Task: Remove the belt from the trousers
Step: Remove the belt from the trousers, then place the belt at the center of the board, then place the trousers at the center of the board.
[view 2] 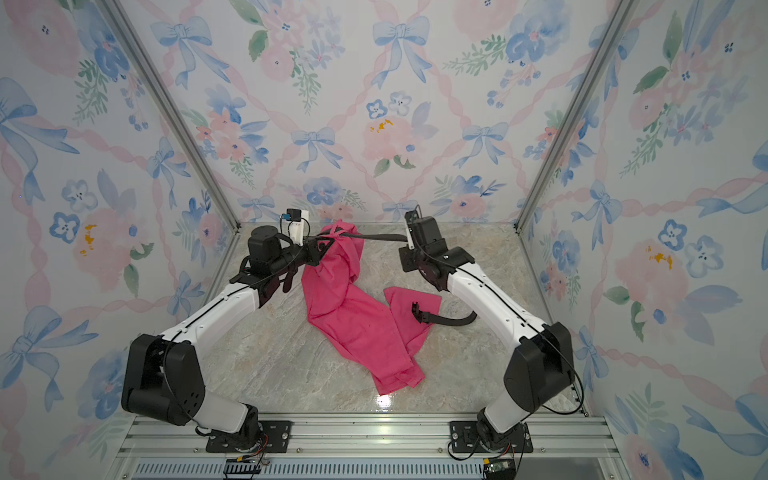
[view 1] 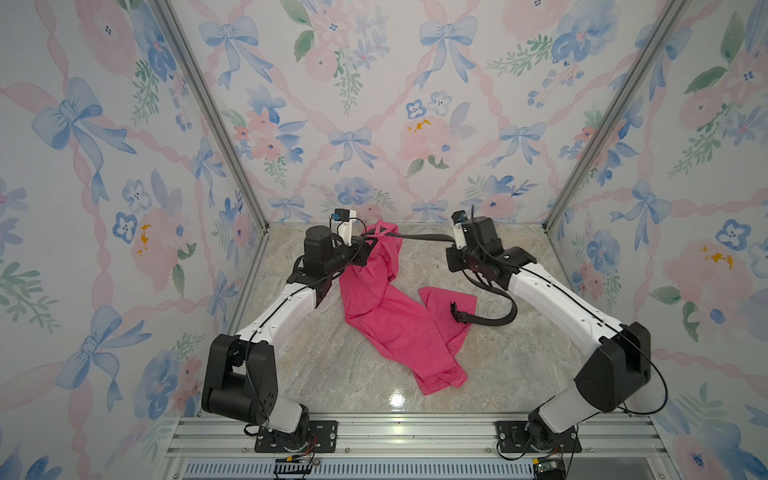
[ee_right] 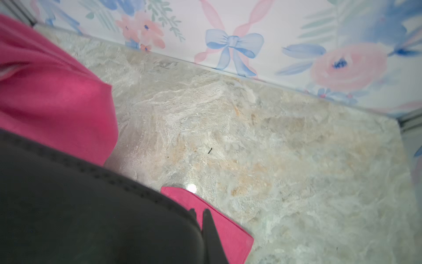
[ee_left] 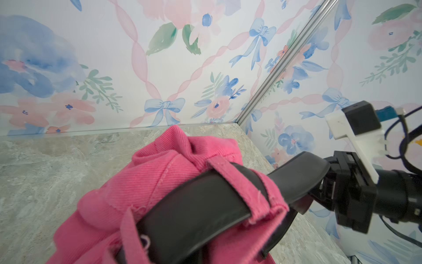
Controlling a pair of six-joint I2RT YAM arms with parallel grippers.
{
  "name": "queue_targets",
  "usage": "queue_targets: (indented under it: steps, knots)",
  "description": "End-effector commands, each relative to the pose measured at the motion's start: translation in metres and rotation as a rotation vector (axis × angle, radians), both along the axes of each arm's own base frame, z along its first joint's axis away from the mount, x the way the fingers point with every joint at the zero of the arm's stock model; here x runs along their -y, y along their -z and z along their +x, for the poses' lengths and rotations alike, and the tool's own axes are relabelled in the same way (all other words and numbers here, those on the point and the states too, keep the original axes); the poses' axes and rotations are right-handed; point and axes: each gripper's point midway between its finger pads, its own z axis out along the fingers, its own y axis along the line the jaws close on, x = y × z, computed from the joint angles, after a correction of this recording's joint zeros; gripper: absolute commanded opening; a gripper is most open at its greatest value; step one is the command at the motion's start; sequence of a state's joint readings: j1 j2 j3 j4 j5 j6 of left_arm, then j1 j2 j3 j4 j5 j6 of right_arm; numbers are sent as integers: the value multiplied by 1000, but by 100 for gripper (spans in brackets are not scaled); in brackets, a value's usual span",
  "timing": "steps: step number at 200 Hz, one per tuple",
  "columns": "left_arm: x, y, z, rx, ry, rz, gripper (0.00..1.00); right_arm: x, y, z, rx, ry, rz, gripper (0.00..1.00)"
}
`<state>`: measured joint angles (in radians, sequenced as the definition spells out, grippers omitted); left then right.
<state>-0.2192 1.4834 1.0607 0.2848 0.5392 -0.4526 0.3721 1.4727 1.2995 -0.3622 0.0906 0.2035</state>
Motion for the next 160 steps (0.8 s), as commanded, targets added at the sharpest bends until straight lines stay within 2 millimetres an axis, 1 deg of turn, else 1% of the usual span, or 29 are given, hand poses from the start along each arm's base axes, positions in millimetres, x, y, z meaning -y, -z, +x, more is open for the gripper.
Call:
queue_targets:
  steps: [1, 7, 20, 33, 52, 74, 88, 98, 109, 122, 130, 147, 160]
  knots:
    - [-95, -11, 36, 3, -364, -67, 0, 106, -20, 1, 104, 418, 374, 0]
    - [-94, -9, 37, -3, -360, -73, 0, 113, -20, -2, 113, 438, 381, 0]
    - [-92, -6, 38, -17, -356, -87, 0, 119, -20, -6, 121, 450, 371, 0]
    - [-95, -1, 39, -31, -371, -93, 0, 127, -14, -6, 113, 481, 404, 0]
    - [-106, 2, 41, -40, -406, -98, 0, 158, 3, -7, 123, 595, 599, 0]
    - [-131, 7, 41, -53, -455, -106, 0, 209, 20, -19, 184, 750, 805, 0]
    - [-144, 11, 40, -57, -478, -102, 0, 237, 27, -30, 218, 823, 865, 0]
    - [-147, 13, 40, -59, -480, -97, 0, 244, 26, -35, 227, 834, 848, 0]
    - [-143, 17, 40, -66, -463, -91, 0, 239, 24, -34, 210, 805, 805, 0]
    - [-131, 21, 43, -77, -430, -88, 0, 215, 21, -24, 182, 712, 756, 0]
    - [-119, 23, 45, -78, -403, -79, 0, 196, 19, -16, 157, 650, 707, 0]
    - [-88, 23, 46, -61, -336, -47, 0, 140, 14, 0, 97, 469, 575, 0]
    - [-58, 24, 43, -38, -271, -9, 1, 98, 12, 10, 67, 337, 507, 0]
